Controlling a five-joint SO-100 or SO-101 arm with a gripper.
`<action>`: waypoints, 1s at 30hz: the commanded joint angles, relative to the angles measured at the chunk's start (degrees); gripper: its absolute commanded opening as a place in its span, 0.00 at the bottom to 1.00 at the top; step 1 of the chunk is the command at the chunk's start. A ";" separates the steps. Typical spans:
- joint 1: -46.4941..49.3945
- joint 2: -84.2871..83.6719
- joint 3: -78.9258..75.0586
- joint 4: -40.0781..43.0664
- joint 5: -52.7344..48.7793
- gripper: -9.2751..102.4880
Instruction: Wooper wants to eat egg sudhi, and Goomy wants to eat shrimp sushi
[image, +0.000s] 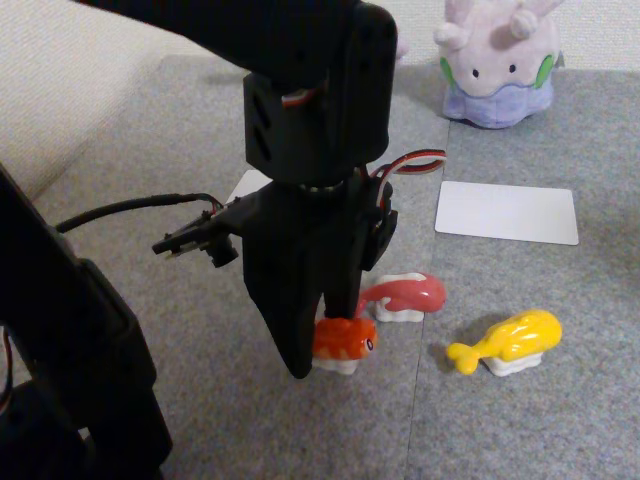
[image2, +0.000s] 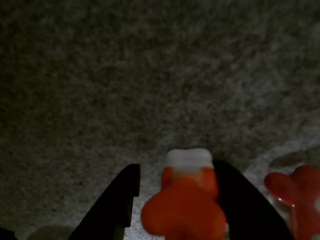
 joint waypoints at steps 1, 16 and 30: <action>0.62 -0.09 -0.70 -0.09 0.26 0.22; 1.05 0.00 -0.70 -0.26 0.35 0.14; 0.62 0.53 -0.79 0.09 3.96 0.14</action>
